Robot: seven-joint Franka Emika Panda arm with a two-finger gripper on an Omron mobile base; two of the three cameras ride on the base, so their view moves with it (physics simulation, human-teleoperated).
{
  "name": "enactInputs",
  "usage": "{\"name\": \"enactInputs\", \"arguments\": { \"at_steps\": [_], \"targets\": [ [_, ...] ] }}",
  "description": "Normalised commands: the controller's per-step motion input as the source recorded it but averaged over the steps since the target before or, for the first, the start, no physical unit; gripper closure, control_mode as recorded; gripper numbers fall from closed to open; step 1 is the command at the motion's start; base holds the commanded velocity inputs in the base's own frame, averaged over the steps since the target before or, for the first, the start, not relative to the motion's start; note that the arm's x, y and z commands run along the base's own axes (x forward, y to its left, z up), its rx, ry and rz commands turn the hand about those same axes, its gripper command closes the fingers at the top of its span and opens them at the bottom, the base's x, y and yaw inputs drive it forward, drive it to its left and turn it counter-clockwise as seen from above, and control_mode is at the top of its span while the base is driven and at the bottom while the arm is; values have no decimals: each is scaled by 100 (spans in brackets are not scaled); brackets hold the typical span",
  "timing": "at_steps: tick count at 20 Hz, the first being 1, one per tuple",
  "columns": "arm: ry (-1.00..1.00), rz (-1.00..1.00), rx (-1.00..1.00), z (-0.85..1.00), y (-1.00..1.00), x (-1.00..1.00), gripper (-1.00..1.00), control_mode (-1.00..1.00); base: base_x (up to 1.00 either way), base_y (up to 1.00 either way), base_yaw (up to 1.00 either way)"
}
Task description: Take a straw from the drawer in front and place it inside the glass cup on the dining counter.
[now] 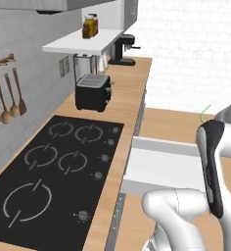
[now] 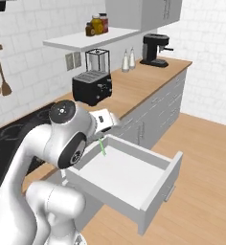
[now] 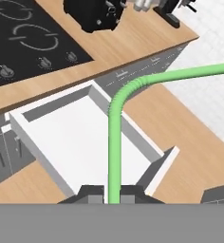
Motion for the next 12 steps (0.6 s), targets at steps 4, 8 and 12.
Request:
{"name": "enactInputs", "arguments": {
  "at_steps": [4,8,12],
  "targets": [
    [0,0,0,0,0,0,100,100,-40,2,-19],
    [0,0,0,0,0,0,100,100,-42,0,-27],
    [0,0,0,0,0,0,100,100,-48,-3,-37]
  ]
}}
